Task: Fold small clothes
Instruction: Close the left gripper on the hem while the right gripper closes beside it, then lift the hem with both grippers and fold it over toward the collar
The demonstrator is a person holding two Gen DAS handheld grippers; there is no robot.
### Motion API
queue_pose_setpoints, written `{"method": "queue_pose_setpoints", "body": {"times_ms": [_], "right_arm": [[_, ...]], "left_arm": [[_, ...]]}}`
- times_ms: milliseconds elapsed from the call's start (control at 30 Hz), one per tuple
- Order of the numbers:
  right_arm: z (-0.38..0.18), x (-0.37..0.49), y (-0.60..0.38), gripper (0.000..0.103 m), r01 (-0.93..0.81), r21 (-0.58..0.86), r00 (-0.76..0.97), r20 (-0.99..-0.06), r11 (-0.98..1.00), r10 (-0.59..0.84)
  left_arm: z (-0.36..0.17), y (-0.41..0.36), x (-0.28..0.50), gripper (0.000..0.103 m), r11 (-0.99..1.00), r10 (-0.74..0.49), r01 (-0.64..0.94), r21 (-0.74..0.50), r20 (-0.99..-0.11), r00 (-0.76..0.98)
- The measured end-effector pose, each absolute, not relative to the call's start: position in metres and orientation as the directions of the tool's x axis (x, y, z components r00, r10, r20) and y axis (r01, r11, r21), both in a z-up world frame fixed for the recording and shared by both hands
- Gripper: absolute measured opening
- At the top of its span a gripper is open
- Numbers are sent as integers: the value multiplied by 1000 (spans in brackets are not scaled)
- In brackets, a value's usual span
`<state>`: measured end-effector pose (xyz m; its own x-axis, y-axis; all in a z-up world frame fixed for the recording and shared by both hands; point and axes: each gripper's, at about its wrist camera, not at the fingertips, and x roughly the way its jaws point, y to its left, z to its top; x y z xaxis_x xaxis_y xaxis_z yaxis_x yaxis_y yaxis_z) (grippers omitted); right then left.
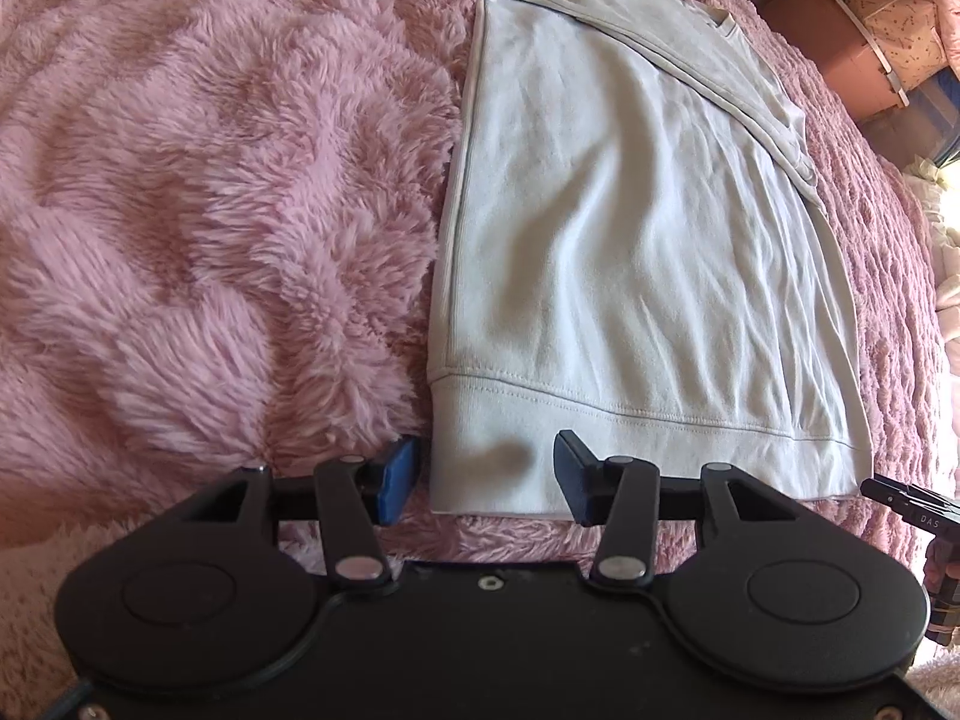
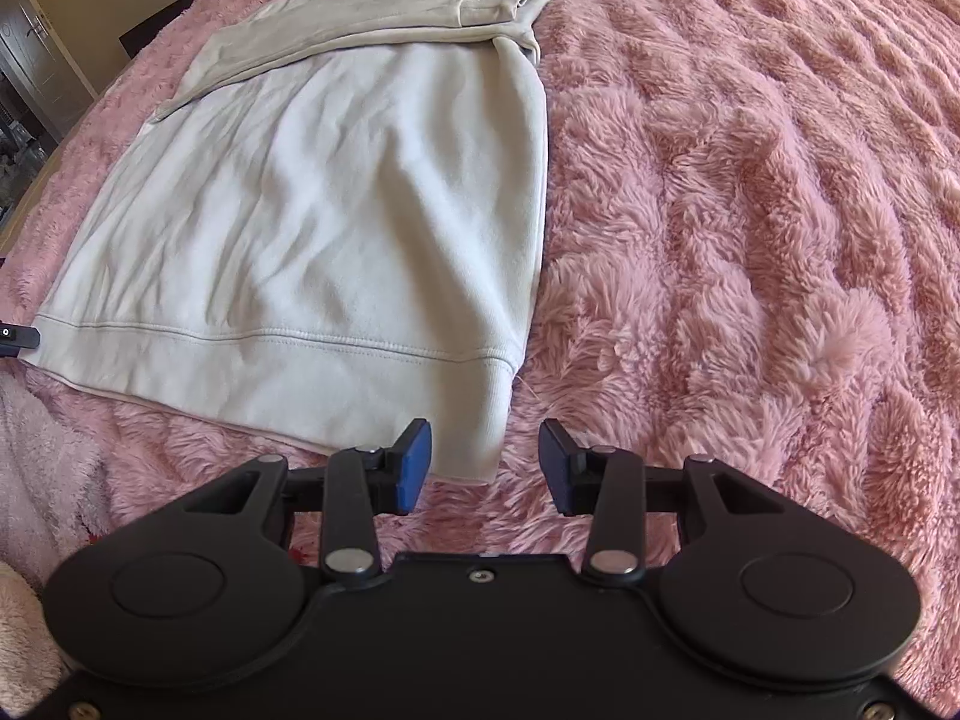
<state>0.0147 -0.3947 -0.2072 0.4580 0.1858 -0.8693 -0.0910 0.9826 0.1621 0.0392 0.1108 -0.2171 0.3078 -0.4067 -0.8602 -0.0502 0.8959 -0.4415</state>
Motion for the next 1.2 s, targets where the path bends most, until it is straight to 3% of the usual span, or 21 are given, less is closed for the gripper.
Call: {"method": "queue_pose_setpoints", "body": {"times_ms": [233,300,333,367,400,433,667,967,1200], "right_arm": [[-217,23,-392,41,-92,191,428,-878,977,212],[-218,24,-389,41,-102,183,427,-880,978,209],[-218,24,-388,41,-104,185,427,-879,977,212],[-218,25,-387,34,-106,191,423,-880,976,218],[-217,25,-386,17,-107,198,424,-877,974,225],[-217,25,-385,11,-110,194,428,-876,975,223],[-206,19,-385,9,-106,213,464,-853,971,238],[-169,27,-400,9,-52,437,566,-728,898,387],[-140,72,-416,9,-36,510,679,-619,859,395]], "left_arm": [[-217,104,39,40,888,-435,-15,-461,-847,305],[-219,105,40,21,886,-438,-18,-464,-848,300],[-220,105,40,16,883,-443,-18,-468,-846,297],[-220,104,40,11,880,-449,-17,-475,-843,295],[-220,104,40,7,878,-454,-16,-479,-841,295],[-220,104,40,6,875,-459,-18,-485,-838,295],[-209,110,36,3,844,-507,-3,-536,-800,322],[-173,123,57,3,660,-687,28,-751,-588,426],[-140,130,116,2,624,-699,80,-777,-510,500]]}}
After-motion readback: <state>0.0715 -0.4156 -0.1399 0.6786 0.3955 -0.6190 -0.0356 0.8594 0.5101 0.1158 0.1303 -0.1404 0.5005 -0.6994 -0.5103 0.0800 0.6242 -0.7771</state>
